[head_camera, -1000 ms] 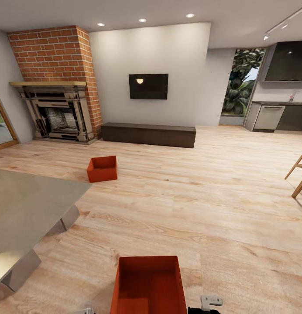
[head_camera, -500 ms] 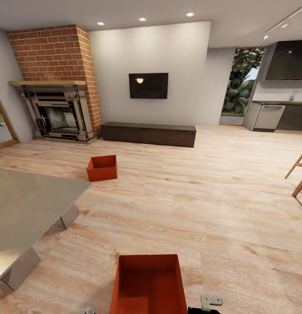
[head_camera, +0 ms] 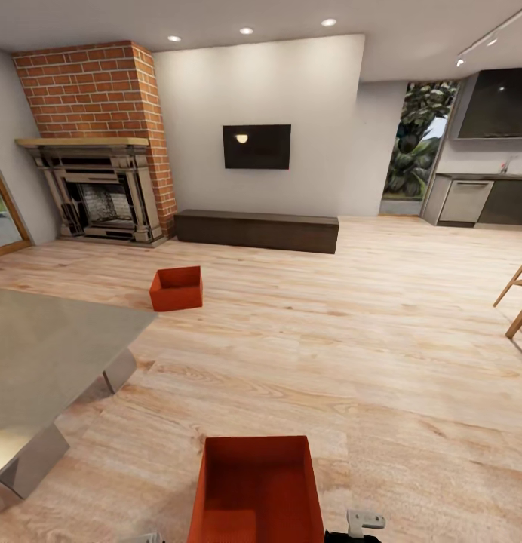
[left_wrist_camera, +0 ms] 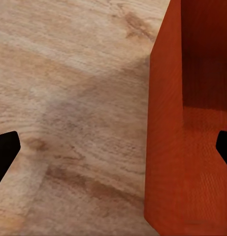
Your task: Move the two storage containers from the living room to the garage. In the garage, place one container on the floor and stack the other container on top of it (either order is fine).
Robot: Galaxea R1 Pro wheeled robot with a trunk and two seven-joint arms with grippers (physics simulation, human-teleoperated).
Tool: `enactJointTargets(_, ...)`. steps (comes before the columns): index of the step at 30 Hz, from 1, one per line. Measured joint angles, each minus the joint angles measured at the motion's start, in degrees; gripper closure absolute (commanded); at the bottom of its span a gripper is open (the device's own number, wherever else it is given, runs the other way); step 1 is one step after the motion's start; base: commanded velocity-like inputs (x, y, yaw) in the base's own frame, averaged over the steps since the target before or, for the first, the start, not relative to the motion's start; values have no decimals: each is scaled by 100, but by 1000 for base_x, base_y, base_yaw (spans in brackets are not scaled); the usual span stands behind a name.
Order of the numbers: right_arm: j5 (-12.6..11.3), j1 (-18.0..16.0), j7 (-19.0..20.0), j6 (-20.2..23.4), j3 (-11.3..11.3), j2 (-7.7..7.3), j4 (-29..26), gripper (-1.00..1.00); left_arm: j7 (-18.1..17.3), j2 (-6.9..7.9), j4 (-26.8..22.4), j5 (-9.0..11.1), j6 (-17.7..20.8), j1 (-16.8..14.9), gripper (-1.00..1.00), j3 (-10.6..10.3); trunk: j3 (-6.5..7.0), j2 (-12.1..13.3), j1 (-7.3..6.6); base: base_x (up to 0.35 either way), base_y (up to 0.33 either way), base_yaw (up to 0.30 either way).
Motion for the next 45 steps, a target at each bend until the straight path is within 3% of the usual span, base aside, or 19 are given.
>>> enactJointTargets(8, 0, 0, 0, -1, 0, 0, 0, -100, 0, 0, 0, 0, 0, 0, -100, -5, -1, -1, 1, 0, 0, 0)
enactJointTargets(18, 0, 0, 0, -3, 0, 0, 0, -100, -1, 0, 0, 0, 0, 0, -100, -7, -180, -401, 220, 0, 0, 0)
enactJointTargets(45, 0, 0, 0, -3, 0, 0, 0, -100, -4, 0, 0, 0, 0, 0, -100, -7, -180, -403, 220, 24, -32, 0)
